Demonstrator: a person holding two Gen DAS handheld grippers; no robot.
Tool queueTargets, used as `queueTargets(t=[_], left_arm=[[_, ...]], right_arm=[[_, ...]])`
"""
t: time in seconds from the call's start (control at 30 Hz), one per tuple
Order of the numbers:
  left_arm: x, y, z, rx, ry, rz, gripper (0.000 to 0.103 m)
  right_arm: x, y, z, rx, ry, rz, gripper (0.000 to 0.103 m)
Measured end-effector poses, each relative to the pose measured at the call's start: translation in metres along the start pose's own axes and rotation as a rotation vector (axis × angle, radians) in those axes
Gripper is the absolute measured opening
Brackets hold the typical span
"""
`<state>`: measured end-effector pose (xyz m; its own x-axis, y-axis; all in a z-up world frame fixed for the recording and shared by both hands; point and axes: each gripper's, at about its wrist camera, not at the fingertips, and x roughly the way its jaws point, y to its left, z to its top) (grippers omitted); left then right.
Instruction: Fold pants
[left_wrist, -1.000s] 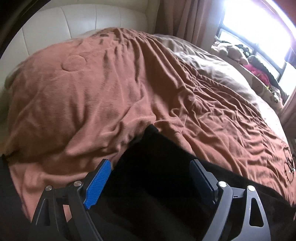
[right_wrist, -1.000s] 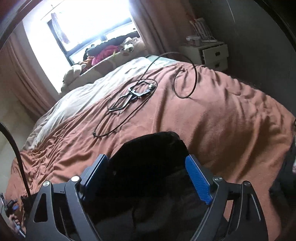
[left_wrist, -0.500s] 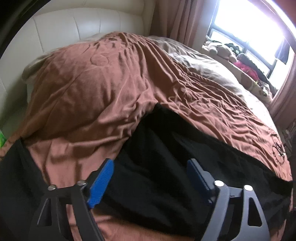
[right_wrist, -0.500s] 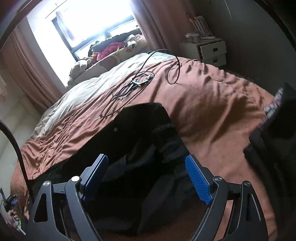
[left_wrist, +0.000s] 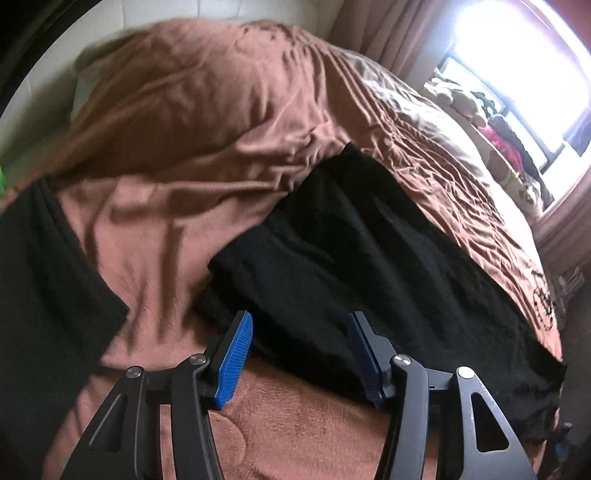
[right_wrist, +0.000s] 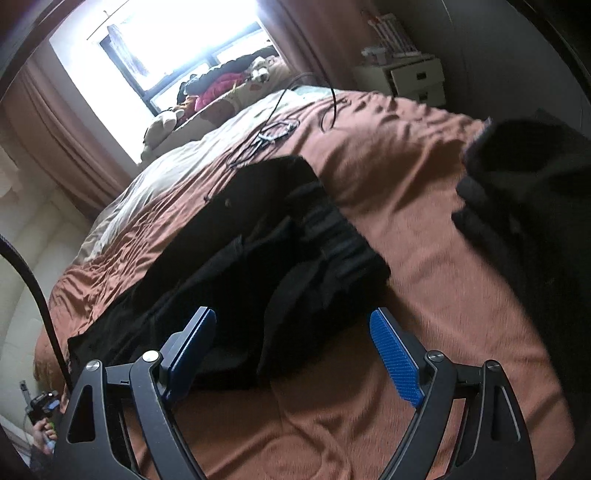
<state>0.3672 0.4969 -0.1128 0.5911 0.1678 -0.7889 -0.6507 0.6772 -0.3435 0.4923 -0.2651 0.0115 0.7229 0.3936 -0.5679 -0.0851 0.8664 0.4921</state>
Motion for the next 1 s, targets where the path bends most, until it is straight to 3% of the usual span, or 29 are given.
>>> queueTargets(t=[0.33, 0.4, 0.47, 0.57, 0.77, 1.0], left_arm=[[0.045, 0.01, -0.01, -0.058, 0.032, 0.001, 0.054], [0.049, 0.013, -0.008, -0.075, 0.023, 0.008, 0.045], [0.051, 0.017, -0.006, -0.095, 0.016, 0.042, 0.022], [0.048, 0.02, -0.009, -0.116, 0.001, 0.049, 0.004], [0.025, 0.02, -0.018, -0.106, -0.015, 0.046, 0.002], [0.006, 0.025, -0.025, -0.12, -0.015, 0.019, 0.002]], right_arm=[[0.007, -0.024, -0.017, 0.091, 0.032, -0.006, 0.085], [0.006, -0.029, -0.017, 0.117, 0.02, 0.019, 0.085], [0.01, -0.032, -0.018, 0.139, 0.033, 0.052, 0.085], [0.021, -0.036, -0.02, 0.185, 0.059, 0.117, 0.085], [0.053, -0.029, -0.014, 0.186, 0.1, 0.134, 0.085], [0.076, -0.024, -0.01, 0.174, 0.086, 0.061, 0.085]])
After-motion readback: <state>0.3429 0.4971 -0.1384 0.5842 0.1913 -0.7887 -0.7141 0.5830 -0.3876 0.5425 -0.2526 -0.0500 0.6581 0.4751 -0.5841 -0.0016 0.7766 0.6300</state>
